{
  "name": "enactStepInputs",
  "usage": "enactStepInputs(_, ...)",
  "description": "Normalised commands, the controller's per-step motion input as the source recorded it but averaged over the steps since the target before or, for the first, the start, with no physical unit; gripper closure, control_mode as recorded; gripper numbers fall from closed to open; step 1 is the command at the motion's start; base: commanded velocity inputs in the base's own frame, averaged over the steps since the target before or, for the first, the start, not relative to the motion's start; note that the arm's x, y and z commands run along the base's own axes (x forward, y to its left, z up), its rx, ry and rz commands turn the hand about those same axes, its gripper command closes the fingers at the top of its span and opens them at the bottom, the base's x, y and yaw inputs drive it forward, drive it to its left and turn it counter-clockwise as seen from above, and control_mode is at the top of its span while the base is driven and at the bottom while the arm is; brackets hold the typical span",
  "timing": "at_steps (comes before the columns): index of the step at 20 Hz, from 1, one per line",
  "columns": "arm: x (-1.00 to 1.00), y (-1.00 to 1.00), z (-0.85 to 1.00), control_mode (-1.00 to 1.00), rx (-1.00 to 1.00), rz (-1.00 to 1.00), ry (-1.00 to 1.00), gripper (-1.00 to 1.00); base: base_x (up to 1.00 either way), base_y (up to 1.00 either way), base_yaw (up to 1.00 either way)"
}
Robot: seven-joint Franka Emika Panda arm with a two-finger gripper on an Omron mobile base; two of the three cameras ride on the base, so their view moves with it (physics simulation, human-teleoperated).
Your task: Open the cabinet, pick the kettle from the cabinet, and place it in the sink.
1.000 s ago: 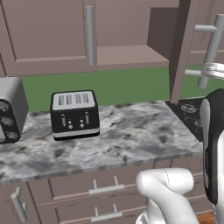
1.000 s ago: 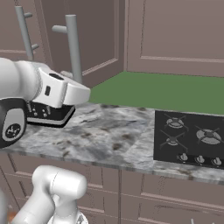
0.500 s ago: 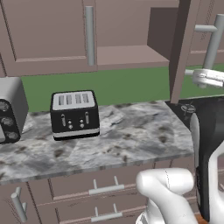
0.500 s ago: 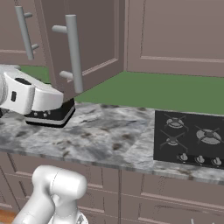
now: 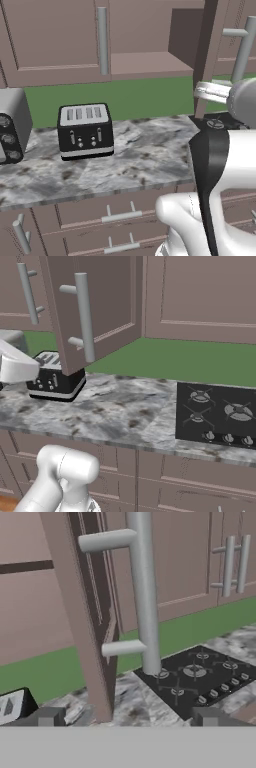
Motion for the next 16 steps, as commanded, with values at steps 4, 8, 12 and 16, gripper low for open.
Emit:
enactStepInputs(4,0.02,0.44,0.05,-1.0,0.0,-0.04,-0.01,-1.0,0.0,0.0,0.0)
enactStepInputs(8,0.06,0.37,0.08,-1.0,0.0,-0.05,0.0,-1.0,0.0,0.0,0.0)
enactStepInputs(12,0.21,0.21,0.01,-1.0,0.0,-0.04,0.0,-1.0,0.0,0.0,0.0)
enactStepInputs(16,0.29,0.16,0.0,-1.0,0.01,-0.01,0.0,-1.0,0.0,0.0,0.0)
